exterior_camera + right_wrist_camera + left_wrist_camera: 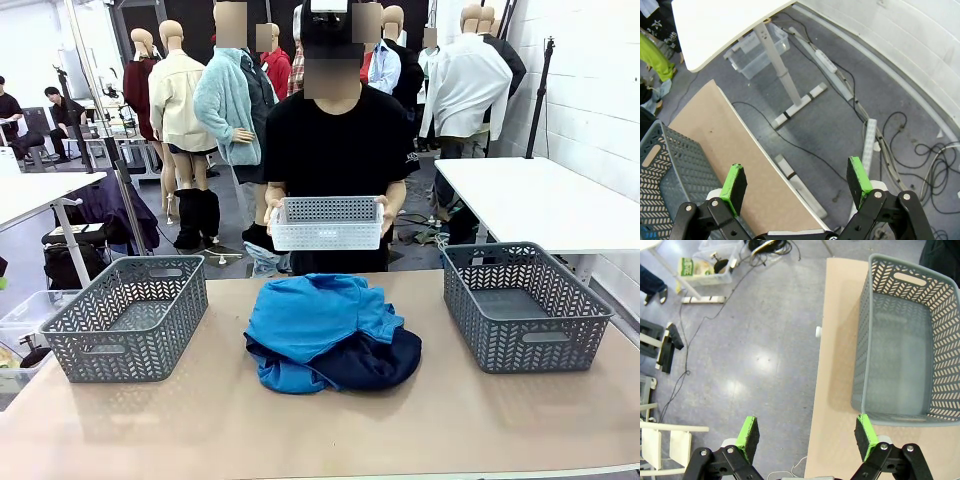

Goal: Sort the tops and bottoms.
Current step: Lift clothes from the center of the table with your left hand.

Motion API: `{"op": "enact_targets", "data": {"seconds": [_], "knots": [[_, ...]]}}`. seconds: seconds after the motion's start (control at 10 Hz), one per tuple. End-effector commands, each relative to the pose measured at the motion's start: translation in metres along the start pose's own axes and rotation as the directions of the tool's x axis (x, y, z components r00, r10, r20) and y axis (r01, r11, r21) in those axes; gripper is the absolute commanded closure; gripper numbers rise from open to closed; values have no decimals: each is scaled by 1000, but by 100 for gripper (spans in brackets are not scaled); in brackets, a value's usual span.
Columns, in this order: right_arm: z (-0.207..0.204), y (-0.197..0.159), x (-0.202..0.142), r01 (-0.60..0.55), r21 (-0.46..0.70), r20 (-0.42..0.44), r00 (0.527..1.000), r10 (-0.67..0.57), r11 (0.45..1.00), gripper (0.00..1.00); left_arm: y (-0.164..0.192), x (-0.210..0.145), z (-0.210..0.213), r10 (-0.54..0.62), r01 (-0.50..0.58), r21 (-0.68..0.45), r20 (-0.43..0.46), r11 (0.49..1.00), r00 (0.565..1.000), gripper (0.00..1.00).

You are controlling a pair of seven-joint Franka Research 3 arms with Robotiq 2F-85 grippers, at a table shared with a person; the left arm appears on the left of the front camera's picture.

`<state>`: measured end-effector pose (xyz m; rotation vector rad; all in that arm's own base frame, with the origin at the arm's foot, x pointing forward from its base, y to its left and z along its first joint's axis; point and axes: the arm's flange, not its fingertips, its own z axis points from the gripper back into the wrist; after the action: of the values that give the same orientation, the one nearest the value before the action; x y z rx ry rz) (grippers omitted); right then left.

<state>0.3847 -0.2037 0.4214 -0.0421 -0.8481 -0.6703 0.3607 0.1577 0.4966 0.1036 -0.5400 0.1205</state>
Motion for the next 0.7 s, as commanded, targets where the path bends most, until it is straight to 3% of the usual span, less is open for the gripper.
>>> {"op": "enact_targets", "data": {"seconds": [0.0, 0.6], "knots": [[1, 0, 0, -14, -6, -5, 1000, 14, 1000, 0, 0, 1, 0, -5, 5, 5, 6, 1000, 1000, 0], [1, 0, 0, -14, -6, -5, 1000, 14, 1000, 0, 0, 1, 0, -5, 5, 5, 6, 1000, 1000, 0]]}}
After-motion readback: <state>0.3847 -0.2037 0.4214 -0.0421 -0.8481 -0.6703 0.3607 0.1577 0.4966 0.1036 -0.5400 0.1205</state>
